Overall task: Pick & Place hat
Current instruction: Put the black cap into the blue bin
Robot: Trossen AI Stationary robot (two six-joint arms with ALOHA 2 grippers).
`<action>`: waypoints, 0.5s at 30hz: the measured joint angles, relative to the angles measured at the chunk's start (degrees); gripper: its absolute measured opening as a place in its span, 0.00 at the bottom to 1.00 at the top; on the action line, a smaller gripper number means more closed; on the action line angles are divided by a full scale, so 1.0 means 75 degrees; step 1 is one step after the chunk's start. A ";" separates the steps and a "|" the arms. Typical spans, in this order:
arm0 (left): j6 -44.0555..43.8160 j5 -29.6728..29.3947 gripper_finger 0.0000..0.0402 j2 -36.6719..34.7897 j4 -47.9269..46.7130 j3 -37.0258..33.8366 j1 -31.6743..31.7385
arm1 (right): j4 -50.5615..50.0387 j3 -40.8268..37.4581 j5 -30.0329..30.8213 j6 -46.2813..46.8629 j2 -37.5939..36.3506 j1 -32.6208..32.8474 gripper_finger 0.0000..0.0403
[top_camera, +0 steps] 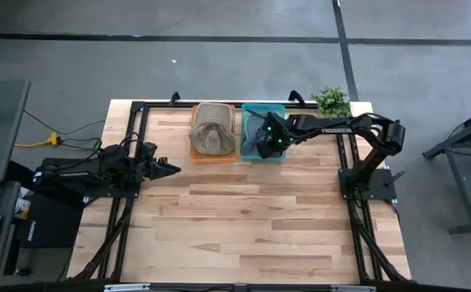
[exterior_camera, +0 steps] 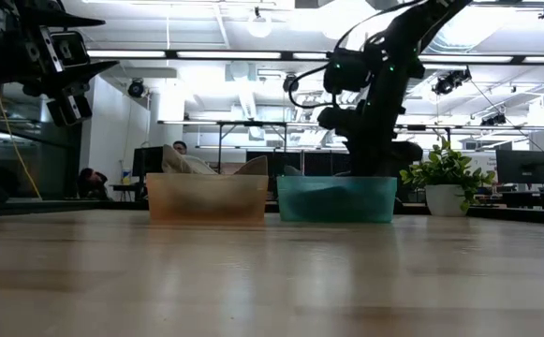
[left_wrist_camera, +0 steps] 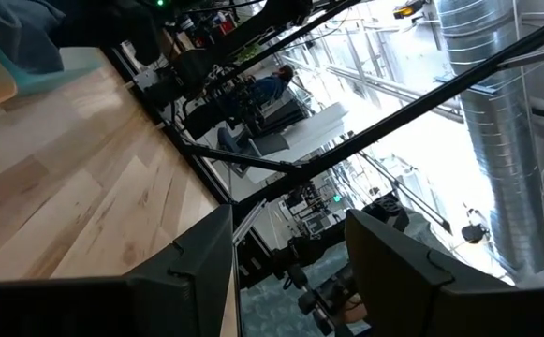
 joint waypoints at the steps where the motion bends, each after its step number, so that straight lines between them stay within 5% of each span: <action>1: 0.0000 0.0002 0.46 -0.0001 -0.0002 0.0000 -0.0002 | 0.0042 -0.0027 -0.0041 0.0003 0.0000 0.0000 0.00; 10: -0.0009 -0.0001 0.46 0.0000 0.0000 0.0000 -0.0002 | 0.1151 -0.0039 -0.0673 -0.0084 0.0003 0.0009 0.00; 15: -0.0140 0.0010 0.46 0.0001 -0.0006 0.0000 -0.0001 | 0.0604 -0.0039 -0.0604 -0.0104 0.0002 0.0009 0.00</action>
